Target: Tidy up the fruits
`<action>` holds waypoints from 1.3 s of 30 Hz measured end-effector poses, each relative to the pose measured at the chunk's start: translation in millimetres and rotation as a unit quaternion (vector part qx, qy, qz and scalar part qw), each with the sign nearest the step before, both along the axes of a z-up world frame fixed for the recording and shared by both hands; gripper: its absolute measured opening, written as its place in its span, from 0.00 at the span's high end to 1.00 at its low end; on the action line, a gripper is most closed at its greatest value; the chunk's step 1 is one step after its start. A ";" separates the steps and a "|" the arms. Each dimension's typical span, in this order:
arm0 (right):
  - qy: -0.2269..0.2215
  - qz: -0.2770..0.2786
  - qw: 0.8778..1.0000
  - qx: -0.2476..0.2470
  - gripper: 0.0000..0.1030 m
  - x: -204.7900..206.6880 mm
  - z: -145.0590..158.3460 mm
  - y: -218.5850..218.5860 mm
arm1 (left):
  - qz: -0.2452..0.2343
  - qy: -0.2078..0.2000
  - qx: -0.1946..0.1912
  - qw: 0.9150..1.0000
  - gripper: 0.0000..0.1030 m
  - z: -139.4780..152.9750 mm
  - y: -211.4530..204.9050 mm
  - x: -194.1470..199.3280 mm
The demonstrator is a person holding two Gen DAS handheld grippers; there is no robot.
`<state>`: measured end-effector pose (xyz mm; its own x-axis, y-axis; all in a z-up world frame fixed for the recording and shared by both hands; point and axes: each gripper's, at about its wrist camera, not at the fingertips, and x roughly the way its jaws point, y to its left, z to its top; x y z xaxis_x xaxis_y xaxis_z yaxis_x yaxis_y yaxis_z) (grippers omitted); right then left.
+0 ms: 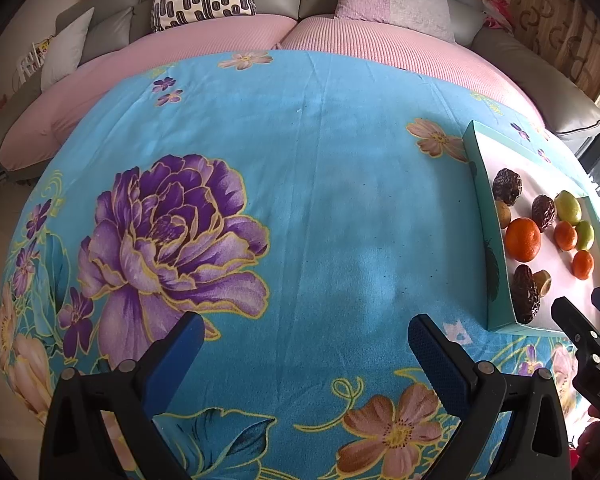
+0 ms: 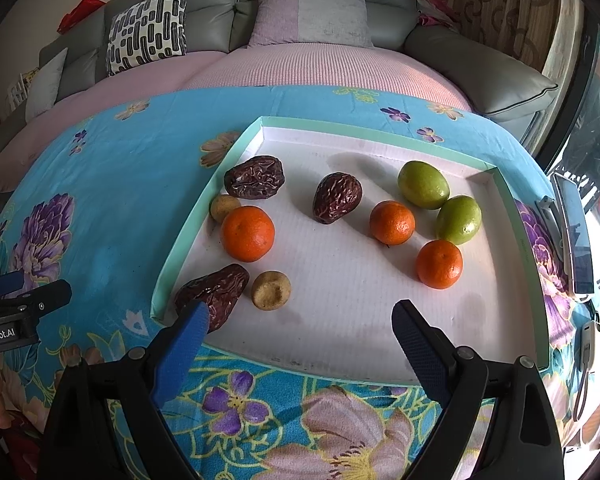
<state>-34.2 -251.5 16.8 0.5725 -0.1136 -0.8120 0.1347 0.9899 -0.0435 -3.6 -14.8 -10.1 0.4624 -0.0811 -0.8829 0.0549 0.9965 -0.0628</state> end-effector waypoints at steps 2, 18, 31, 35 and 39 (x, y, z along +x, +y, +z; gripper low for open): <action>0.000 0.000 1.000 0.000 0.10 0.0 0.0 0.3 | 0.000 0.000 0.000 1.000 0.00 0.0 0.1 0.1; 0.000 -0.001 1.000 0.000 0.10 -0.2 -0.2 0.4 | -0.001 0.001 -0.002 1.000 0.00 -0.5 -0.1 -0.6; 0.003 0.000 1.000 -0.001 0.10 -0.6 -1.5 1.5 | -0.006 0.003 -0.005 1.000 0.00 -1.5 -1.6 -1.0; 0.003 0.000 1.000 -0.001 0.10 -0.4 -1.4 1.4 | -0.007 0.004 -0.006 1.000 0.00 -1.8 -1.6 -1.1; 0.003 0.000 1.000 -0.001 0.10 -0.4 -1.4 1.4 | -0.007 0.005 -0.007 1.000 0.00 -2.2 -1.1 -0.8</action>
<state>-34.6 -250.0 15.4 0.5671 -0.1154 -0.8155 0.1352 0.9898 -0.0461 -4.4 -15.9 -12.3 0.4527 -0.0998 -0.8861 0.0681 0.9947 -0.0772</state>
